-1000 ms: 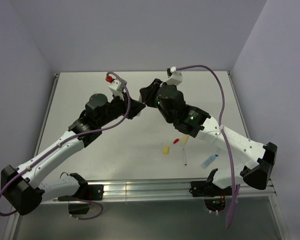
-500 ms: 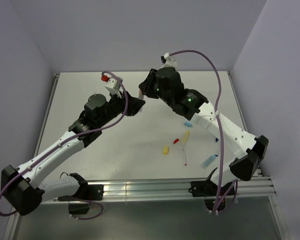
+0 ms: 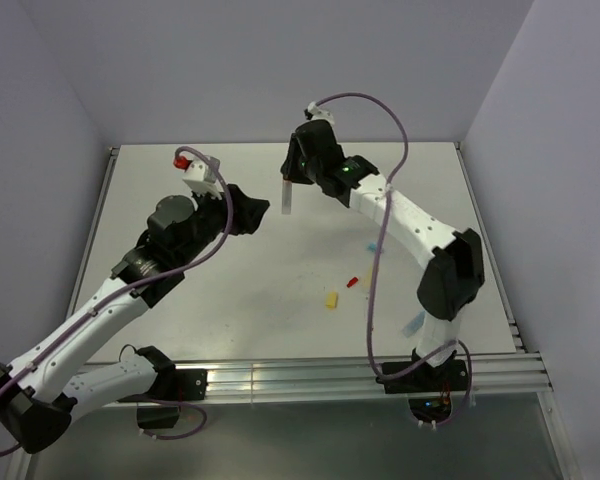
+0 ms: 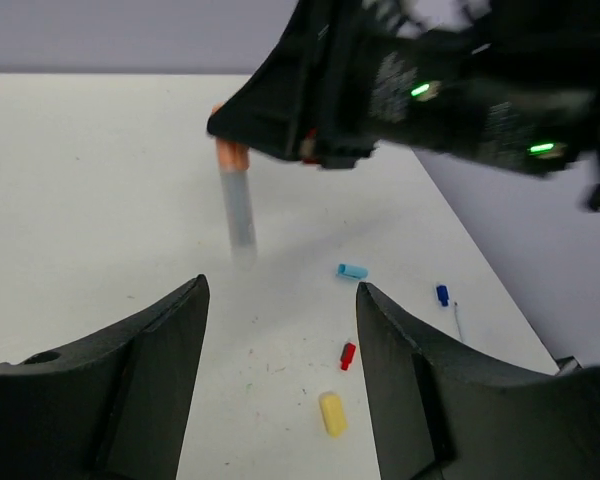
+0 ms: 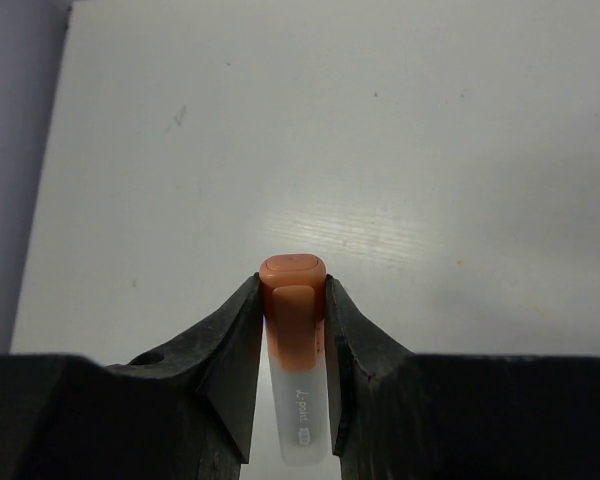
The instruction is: Insert the pens into the pen caps
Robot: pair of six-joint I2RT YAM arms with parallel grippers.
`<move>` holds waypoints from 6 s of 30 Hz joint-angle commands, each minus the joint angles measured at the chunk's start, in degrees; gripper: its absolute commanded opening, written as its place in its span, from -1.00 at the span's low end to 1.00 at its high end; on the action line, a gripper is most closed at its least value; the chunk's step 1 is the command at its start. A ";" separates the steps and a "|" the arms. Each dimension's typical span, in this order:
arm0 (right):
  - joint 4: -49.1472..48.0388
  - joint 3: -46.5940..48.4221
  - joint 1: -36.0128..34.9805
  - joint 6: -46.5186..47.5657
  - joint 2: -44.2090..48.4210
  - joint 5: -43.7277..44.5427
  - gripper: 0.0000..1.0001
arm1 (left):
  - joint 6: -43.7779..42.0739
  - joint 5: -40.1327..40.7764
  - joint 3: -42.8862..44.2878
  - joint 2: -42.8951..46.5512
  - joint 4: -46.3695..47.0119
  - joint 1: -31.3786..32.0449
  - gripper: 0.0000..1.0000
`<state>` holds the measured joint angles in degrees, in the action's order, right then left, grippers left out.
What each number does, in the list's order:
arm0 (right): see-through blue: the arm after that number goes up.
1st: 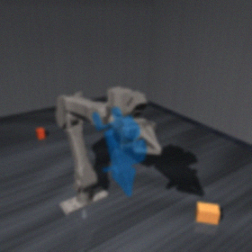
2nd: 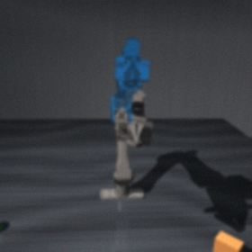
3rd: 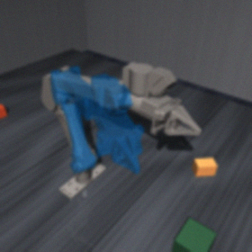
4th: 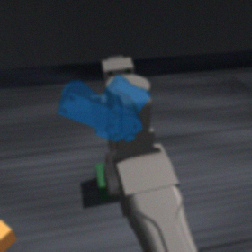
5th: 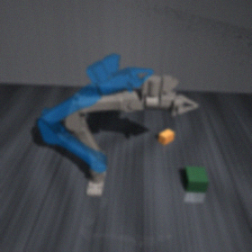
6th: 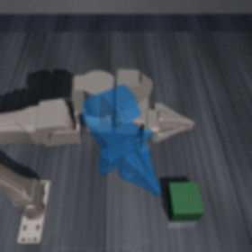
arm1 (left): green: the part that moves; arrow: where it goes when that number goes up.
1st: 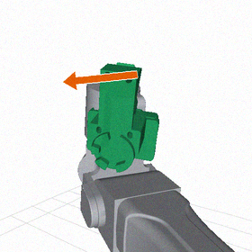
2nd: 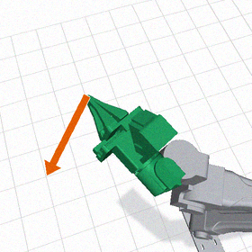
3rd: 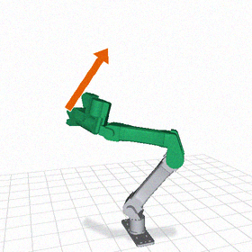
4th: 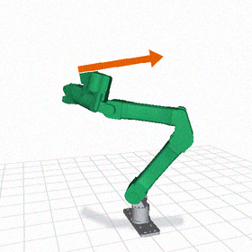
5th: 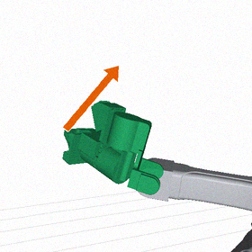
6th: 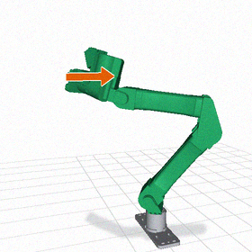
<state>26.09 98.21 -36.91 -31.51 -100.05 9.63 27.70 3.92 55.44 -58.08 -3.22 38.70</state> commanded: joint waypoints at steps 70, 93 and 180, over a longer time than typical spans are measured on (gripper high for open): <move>7.32 -46.69 9.57 -15.86 21.13 13.49 -0.05 | -4.15 0.65 -0.60 9.83 -8.29 -1.52 0.35; -2.18 -52.24 13.70 -16.57 11.28 9.88 -0.03 | -4.50 0.38 -0.68 7.99 -8.55 -1.61 0.33; 0.37 -7.60 -19.17 -20.53 13.92 14.45 -1.00 | 0.33 -29.85 -4.11 -1.86 2.61 -5.12 -0.63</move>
<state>30.85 88.20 -55.53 -51.96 -85.67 21.76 28.34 -22.04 51.44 -60.23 -4.01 32.69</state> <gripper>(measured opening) 0.350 0.286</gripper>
